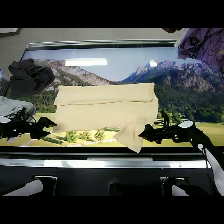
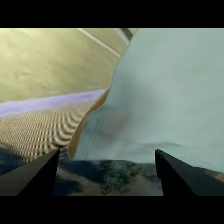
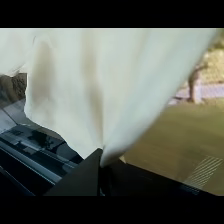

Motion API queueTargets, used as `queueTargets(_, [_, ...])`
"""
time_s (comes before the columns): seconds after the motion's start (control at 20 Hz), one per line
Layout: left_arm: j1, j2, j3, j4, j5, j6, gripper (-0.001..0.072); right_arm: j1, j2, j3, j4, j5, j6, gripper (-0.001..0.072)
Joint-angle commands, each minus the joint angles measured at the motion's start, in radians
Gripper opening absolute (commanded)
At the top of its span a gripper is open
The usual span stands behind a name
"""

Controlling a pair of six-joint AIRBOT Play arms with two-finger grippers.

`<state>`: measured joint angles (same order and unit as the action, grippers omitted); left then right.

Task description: Fold the clothes and pants, and hang the long-sleeved shirts on hangers.

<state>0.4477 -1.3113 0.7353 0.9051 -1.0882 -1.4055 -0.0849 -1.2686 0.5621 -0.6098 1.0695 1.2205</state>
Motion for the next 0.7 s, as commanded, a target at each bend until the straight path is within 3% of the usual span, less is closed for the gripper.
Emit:
queueTargets(0.0, [-0.020,-0.022,-0.015,-0.035,0.056,0.023,0.0713,0.001,0.002,0.000,0.000,0.006,0.000,0.0029])
queueTargets(0.2, [-0.035,-0.063,-0.014,-0.060,0.060,0.035,0.0690,0.001,0.002,0.000,0.000,0.006,0.000,0.0029])
queueTargets(0.3, [-0.044,-0.080,-0.014,-0.113,0.047,0.084,0.0402,0.001,0.003,0.000,0.000,0.009,0.000,0.0028])
queueTargets(0.4, [-0.048,-0.080,-0.010,-0.201,0.013,0.159,0.0016,0.001,0.010,0.000,-0.002,0.002,0.000,0.0028])
queueTargets(0.5, [-0.046,-0.065,0.014,-0.221,-0.023,0.142,0.0013,0.001,0.042,0.000,-0.030,-0.014,0.045,0.0026])
queueTargets(0.65, [-0.037,0.017,0.042,-0.169,-0.088,0.048,0.0012,0.001,0.154,0.000,-0.182,0.023,0.225,0.0026])
